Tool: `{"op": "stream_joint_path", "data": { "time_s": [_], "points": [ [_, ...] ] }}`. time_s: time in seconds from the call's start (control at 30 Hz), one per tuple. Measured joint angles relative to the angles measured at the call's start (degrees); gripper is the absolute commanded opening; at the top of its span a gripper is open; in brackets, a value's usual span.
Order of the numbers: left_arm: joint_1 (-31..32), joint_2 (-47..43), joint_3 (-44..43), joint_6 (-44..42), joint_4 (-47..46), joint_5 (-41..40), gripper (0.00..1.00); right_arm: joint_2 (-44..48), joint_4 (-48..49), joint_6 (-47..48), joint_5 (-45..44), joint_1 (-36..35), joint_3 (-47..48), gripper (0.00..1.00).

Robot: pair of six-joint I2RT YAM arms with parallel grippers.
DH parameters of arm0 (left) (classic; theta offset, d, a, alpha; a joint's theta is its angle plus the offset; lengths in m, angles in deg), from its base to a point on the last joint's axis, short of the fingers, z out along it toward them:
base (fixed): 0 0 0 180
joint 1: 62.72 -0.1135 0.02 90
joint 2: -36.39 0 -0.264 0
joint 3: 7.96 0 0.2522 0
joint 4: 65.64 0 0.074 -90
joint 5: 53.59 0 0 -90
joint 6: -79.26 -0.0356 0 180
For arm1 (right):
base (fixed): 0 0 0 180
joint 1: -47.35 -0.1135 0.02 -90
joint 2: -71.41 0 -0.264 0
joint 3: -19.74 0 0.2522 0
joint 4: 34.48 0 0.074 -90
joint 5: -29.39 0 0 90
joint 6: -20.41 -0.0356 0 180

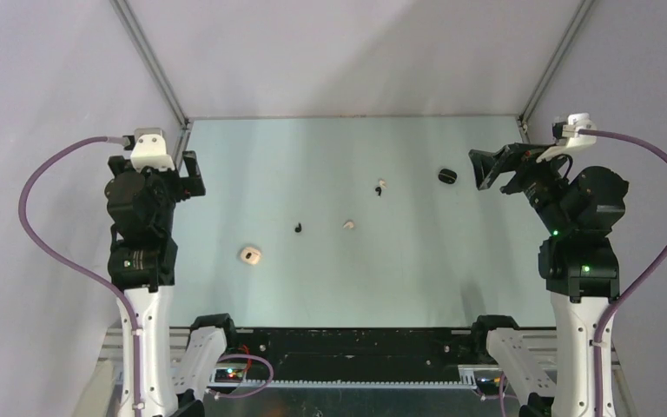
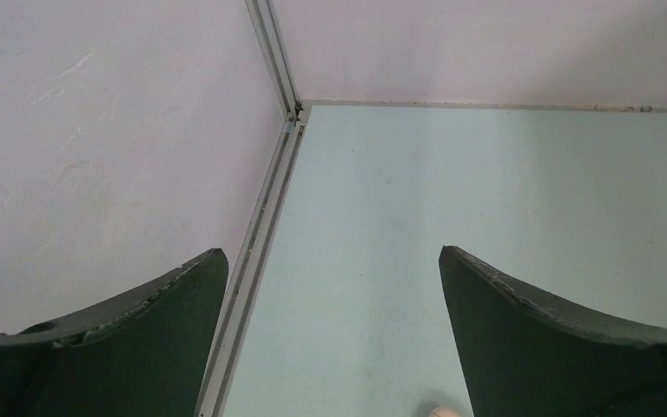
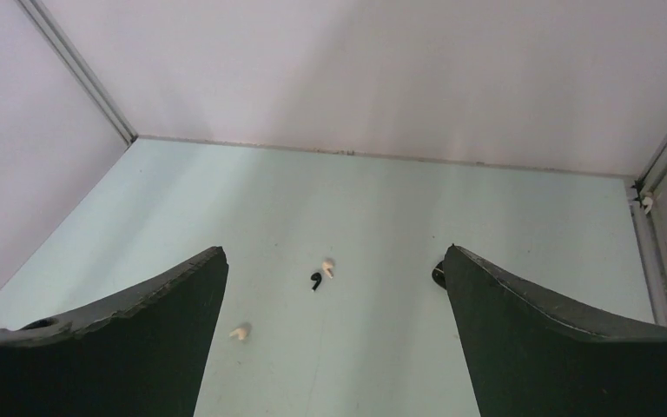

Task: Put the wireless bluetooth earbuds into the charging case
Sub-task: Pick up the charging case.

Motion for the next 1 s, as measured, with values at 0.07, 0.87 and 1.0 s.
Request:
{"op": "stream_joint_path", "data": {
  "time_s": [0.07,0.87,1.0],
  "points": [
    [0.0,-0.26,0.0,0.02,-0.04,0.17,0.99,-0.02,0.04,-0.37,-0.15,-0.24,-0.31,1.0],
    [-0.07,-2.73,6.75,-5.44,-1.14,1.25,0.99,0.17,2.89,4.09,0.13,0.44,-6.45,1.0],
    [-0.09,-3.48,12.17,-6.27,-0.26,4.55,0.99,-1.42,4.92,4.09,-0.42,0.22,-6.97,1.0]
  ]
}}
